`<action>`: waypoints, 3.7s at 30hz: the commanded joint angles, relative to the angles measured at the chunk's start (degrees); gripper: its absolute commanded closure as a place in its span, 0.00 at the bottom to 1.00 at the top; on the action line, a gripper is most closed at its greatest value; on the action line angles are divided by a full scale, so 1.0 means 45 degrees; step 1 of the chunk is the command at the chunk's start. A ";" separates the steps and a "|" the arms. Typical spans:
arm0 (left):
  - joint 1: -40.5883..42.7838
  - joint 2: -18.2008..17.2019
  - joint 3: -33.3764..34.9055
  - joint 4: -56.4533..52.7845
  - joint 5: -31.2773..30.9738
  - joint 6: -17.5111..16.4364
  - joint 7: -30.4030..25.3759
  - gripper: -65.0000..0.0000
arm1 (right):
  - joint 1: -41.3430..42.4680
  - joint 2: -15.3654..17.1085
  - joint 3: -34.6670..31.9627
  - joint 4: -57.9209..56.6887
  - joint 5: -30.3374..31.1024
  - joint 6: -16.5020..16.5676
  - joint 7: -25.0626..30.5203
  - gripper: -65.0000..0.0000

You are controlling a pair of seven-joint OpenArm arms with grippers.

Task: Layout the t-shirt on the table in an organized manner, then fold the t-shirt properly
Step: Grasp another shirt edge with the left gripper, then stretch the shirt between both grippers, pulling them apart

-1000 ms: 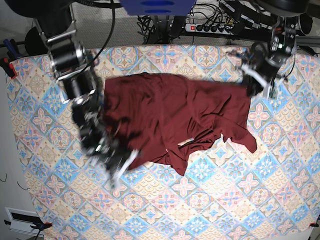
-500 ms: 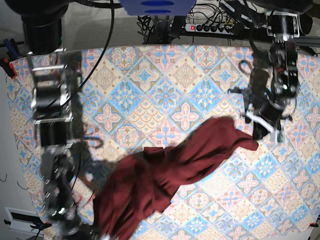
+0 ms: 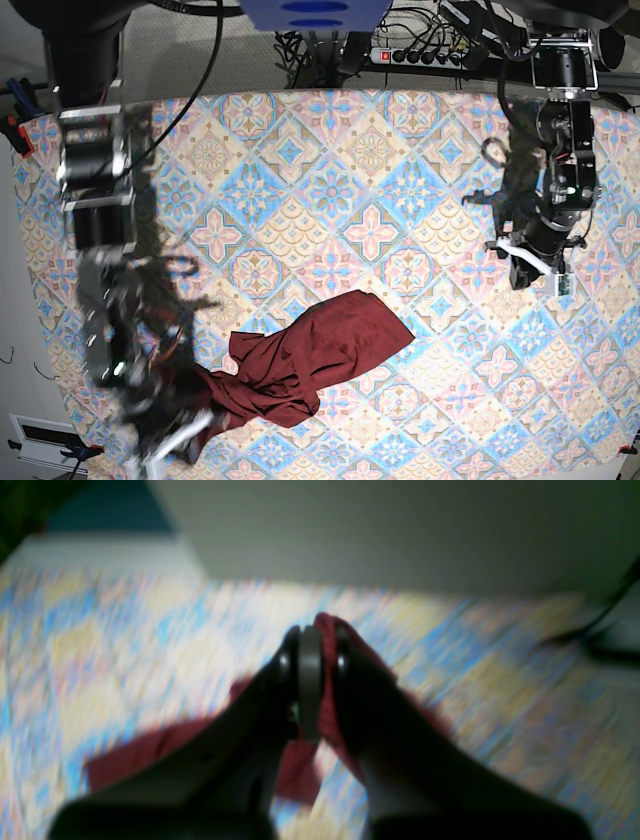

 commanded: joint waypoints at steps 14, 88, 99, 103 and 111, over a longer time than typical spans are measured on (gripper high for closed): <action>-0.2495 0.1615 0.0163 -0.1814 -0.0017 0.0008 -0.0310 0.89 | -0.6987 0.0562 0.3631 0.5406 0.0059 0.0027 0.0020 0.99; -0.5816 -0.3855 0.1863 -0.3280 -0.4745 -0.0617 -0.1443 1.00 | -0.8765 0.0835 0.5956 0.5602 0.0000 0.0008 0.0001 0.99; -0.0229 -0.5535 -0.1614 -0.2440 -0.4295 -0.1613 -0.1365 1.00 | -0.8335 0.0796 0.9258 0.3843 0.0059 0.0008 -0.1211 0.99; 0.1002 -0.5086 -0.1536 -0.2459 -0.3045 -0.1613 -0.1346 1.00 | -0.8394 0.0796 0.9258 0.3863 0.0059 0.0027 -0.1797 0.99; 0.1666 -0.3445 0.0085 -0.3397 0.0628 -0.1613 -0.1346 1.00 | -0.8394 0.0796 0.8125 0.4977 0.0078 0.0027 -0.1894 0.99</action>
